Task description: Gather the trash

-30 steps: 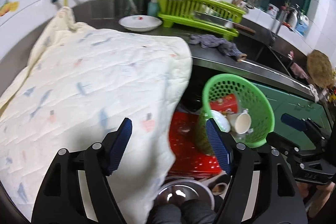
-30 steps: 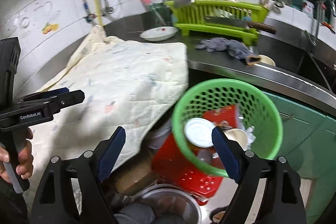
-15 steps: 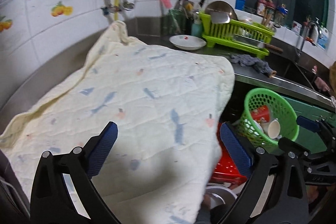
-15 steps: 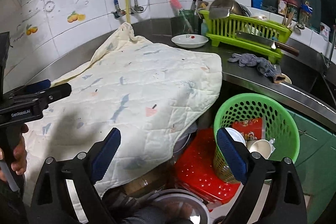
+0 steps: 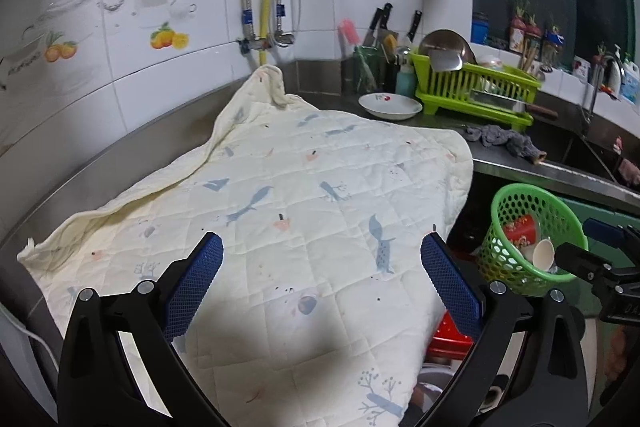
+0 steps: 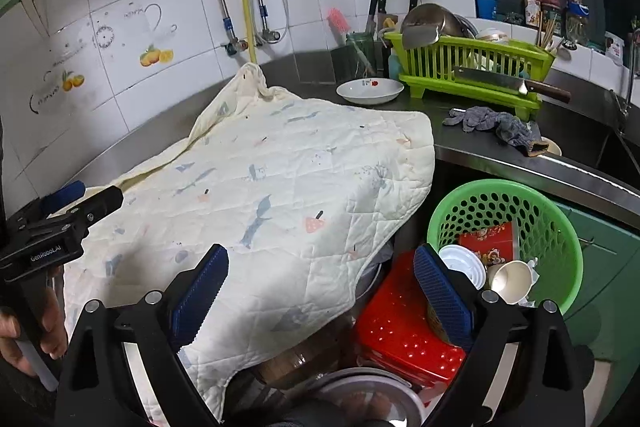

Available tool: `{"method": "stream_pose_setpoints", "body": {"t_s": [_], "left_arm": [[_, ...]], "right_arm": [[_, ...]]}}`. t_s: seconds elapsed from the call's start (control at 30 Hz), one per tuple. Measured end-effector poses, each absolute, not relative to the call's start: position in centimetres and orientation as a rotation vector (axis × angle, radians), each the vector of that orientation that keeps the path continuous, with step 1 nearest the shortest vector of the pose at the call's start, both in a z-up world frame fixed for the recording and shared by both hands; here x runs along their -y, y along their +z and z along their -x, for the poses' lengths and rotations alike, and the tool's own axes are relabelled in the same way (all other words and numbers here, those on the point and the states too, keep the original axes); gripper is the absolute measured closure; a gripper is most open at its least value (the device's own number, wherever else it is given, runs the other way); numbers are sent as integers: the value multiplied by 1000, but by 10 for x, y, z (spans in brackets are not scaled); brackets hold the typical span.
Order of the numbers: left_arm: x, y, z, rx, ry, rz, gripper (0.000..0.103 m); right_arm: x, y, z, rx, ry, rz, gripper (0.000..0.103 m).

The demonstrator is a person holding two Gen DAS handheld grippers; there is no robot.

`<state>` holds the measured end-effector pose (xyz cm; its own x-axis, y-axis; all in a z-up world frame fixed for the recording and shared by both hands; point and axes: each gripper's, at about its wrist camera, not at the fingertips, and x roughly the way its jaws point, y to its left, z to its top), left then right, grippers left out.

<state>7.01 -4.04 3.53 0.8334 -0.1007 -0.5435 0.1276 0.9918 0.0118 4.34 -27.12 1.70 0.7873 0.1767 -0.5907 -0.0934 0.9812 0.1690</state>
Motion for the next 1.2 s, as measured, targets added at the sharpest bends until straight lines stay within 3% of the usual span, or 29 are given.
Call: {"method": "stream_pose_setpoints", "body": {"t_s": [1.2], "left_arm": [[32,37,-46,-508,-103,-13,5]], "right_arm": [[263,26,-22,-571,101,-92,12]]}}
